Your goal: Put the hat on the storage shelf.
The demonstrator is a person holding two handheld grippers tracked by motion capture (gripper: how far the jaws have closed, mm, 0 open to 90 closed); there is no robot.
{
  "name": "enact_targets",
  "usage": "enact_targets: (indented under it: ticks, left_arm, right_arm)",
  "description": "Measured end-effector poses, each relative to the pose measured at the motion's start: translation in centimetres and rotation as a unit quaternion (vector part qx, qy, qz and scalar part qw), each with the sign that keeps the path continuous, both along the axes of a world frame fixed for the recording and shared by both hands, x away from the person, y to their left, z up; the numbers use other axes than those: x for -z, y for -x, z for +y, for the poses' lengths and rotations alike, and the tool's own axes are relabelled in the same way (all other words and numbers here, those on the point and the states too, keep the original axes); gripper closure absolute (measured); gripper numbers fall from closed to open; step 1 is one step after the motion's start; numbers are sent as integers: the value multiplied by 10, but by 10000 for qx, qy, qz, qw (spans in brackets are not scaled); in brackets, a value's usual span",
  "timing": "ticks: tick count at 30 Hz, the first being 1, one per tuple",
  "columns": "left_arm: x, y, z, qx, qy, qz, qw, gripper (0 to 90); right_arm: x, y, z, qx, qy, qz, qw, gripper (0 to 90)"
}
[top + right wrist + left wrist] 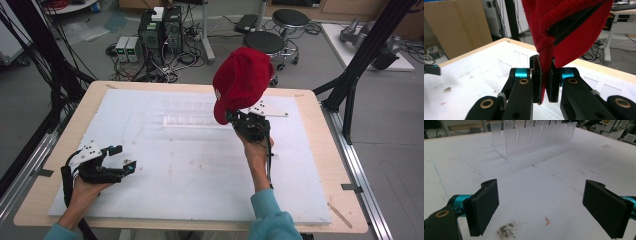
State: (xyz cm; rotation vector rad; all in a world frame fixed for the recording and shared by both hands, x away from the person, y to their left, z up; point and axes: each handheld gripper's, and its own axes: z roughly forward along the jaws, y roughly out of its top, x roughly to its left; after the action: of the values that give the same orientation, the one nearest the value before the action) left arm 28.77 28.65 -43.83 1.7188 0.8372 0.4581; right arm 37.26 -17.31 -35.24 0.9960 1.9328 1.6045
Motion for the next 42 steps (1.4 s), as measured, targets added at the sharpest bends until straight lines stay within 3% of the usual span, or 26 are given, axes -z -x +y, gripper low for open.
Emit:
enact_targets:
  ticks: [7,9,11,19,26,30,42]
  left_arm:
    - [8,7,6,-118,95,-189,9997,140]
    - [10,9,8,-83,236,-284,9993,140]
    - [10,9,10,-100,300,-259,9992,140]
    - [10,10,6,-56,123,-318,9994,140]
    - [10,9,7,-184,152,-285,9993,138]
    - [10,10,6,-167,122,-302,9993,138]
    - [10,10,5,-151,82,-337,9993,138]
  right_arm:
    - [10,-19,9,103,133,92,9998,856]
    - [12,-21,11,139,194,120,9996,856]
    - [14,-23,13,167,256,129,9994,856]
    - [21,-31,17,197,300,157,9992,855]
    - [31,-40,21,202,309,283,9989,855]
    - [37,-42,25,175,431,392,9982,855]
    - [38,-40,26,165,591,504,9968,846]
